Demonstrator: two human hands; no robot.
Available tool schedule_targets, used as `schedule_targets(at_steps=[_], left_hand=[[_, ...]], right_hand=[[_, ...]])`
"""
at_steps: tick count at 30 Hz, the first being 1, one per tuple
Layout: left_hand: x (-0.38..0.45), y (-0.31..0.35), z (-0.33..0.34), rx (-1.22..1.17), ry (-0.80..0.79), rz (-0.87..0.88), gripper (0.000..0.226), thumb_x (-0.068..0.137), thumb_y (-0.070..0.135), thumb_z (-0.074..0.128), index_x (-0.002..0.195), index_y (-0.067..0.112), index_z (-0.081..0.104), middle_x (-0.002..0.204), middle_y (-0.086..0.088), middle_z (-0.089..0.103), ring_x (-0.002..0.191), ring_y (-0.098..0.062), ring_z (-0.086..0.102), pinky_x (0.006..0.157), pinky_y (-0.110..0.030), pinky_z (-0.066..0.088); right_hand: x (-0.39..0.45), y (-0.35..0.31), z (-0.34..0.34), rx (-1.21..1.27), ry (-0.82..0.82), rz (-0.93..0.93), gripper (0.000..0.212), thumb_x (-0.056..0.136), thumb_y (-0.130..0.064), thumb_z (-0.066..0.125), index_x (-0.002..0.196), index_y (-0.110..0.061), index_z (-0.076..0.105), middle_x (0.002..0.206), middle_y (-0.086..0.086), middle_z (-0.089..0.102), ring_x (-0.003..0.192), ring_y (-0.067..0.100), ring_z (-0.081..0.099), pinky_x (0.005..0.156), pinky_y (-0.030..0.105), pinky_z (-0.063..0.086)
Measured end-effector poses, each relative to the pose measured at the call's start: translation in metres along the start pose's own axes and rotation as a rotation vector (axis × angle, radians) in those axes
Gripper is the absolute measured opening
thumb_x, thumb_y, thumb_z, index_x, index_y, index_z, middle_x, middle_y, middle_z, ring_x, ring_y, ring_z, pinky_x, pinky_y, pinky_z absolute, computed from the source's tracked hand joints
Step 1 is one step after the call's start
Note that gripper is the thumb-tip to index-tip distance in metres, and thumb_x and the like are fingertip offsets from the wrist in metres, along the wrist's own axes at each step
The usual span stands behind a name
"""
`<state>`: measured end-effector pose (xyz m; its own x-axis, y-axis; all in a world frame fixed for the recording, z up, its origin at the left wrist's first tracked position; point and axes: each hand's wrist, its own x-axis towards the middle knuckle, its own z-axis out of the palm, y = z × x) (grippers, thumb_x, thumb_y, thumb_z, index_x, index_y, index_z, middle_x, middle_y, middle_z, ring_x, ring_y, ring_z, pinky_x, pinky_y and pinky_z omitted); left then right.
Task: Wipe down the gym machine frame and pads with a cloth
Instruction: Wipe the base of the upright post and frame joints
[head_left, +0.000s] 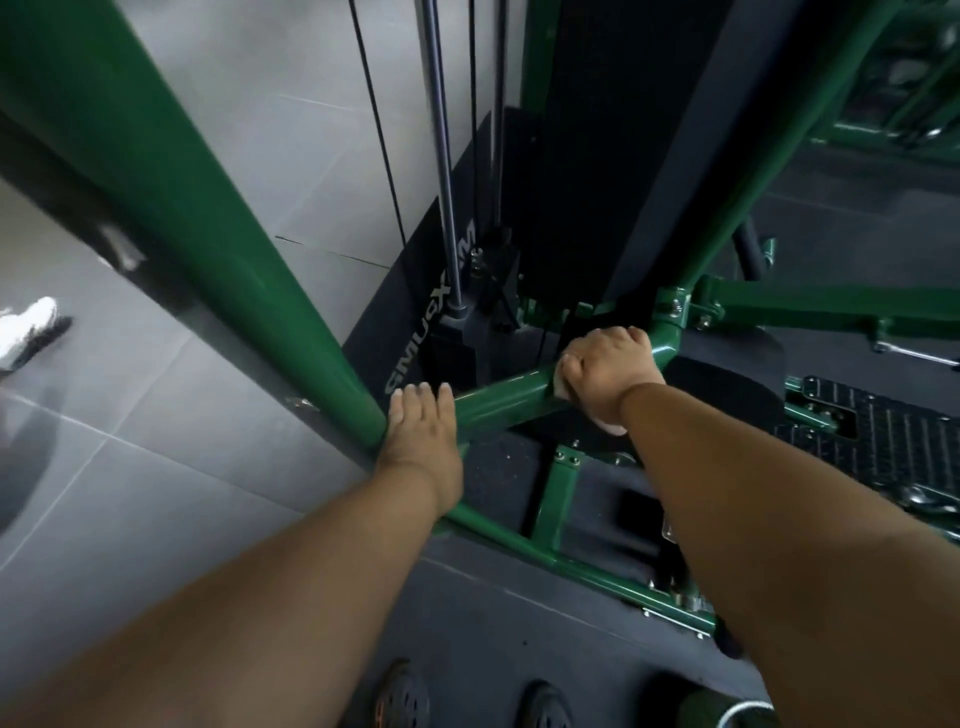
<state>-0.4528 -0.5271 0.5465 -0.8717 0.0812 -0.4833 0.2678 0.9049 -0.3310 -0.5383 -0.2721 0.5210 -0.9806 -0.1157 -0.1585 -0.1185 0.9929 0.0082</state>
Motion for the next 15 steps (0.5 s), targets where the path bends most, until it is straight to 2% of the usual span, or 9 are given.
schedule_targets(at_steps=[1,3,5,6,8,11,12,15], left_hand=[[0.006,0.003,0.003,0.021,-0.017,-0.018,0.105,0.099,0.046,0.046,0.159,-0.004,-0.024,0.168,-0.027,0.007,0.156,-0.047,0.008,0.129,-0.059,-0.004],[0.015,0.007,0.011,0.063,-0.006,-0.053,0.115,0.092,0.051,0.05,0.157,-0.005,-0.026,0.154,-0.024,0.024,0.147,-0.045,0.025,0.127,-0.062,0.0],[0.017,0.008,0.018,0.085,0.011,-0.05,0.121,0.087,0.056,0.05,0.156,-0.006,-0.027,0.147,-0.021,0.028,0.14,-0.041,0.029,0.126,-0.064,0.001],[0.017,0.009,0.022,0.092,0.031,-0.044,0.122,0.086,0.059,0.05,0.156,-0.006,-0.026,0.146,-0.02,0.028,0.14,-0.04,0.029,0.125,-0.065,-0.001],[0.018,0.008,0.024,0.084,0.066,-0.038,0.122,0.086,0.063,0.048,0.158,-0.005,-0.024,0.146,-0.02,0.028,0.139,-0.039,0.029,0.125,-0.064,-0.001],[0.015,0.008,0.022,0.07,0.082,-0.042,0.122,0.087,0.067,0.047,0.159,-0.003,-0.022,0.142,-0.018,0.029,0.135,-0.039,0.032,0.126,-0.062,0.002],[0.014,0.008,0.021,0.075,0.081,-0.045,0.123,0.087,0.07,0.046,0.159,-0.003,-0.022,0.141,-0.018,0.029,0.133,-0.038,0.033,0.126,-0.062,0.003],[0.014,0.008,0.02,0.065,0.061,-0.04,0.127,0.086,0.076,0.045,0.159,-0.003,-0.022,0.139,-0.015,0.029,0.129,-0.036,0.034,0.126,-0.061,0.005]], right_hand=[[0.004,0.007,-0.002,-0.018,-0.013,0.027,0.051,0.093,-0.05,0.019,0.085,-0.034,0.067,0.099,-0.004,0.064,0.106,0.027,0.059,0.102,0.048,0.035],[0.014,0.013,-0.011,-0.133,-0.12,-0.006,0.039,0.095,-0.046,0.03,0.093,-0.033,0.066,0.097,-0.007,0.062,0.104,0.029,0.059,0.093,0.045,0.038],[0.021,0.008,-0.018,-0.225,-0.211,-0.096,0.018,0.1,-0.035,0.044,0.104,-0.032,0.061,0.1,-0.007,0.061,0.103,0.032,0.061,0.089,0.043,0.042],[0.024,0.002,-0.02,-0.258,-0.244,-0.129,0.014,0.1,-0.035,0.047,0.105,-0.032,0.06,0.102,-0.008,0.064,0.101,0.032,0.062,0.089,0.043,0.045],[0.023,-0.02,-0.026,-0.285,-0.286,-0.207,0.016,0.096,-0.043,0.05,0.101,-0.033,0.061,0.104,-0.009,0.067,0.099,0.029,0.066,0.086,0.045,0.054],[0.007,-0.063,-0.028,-0.178,-0.222,-0.427,0.039,0.092,-0.057,0.043,0.106,-0.031,0.068,0.104,-0.01,0.067,0.098,0.027,0.067,0.08,0.045,0.058],[0.003,-0.073,-0.03,-0.124,-0.204,-0.434,0.041,0.095,-0.056,0.041,0.107,-0.031,0.07,0.105,-0.009,0.066,0.099,0.027,0.065,0.083,0.045,0.057],[0.008,-0.064,-0.03,0.084,-0.21,-0.288,0.044,0.1,-0.05,0.033,0.104,-0.028,0.07,0.107,-0.003,0.071,0.102,0.026,0.064,0.089,0.041,0.055]])
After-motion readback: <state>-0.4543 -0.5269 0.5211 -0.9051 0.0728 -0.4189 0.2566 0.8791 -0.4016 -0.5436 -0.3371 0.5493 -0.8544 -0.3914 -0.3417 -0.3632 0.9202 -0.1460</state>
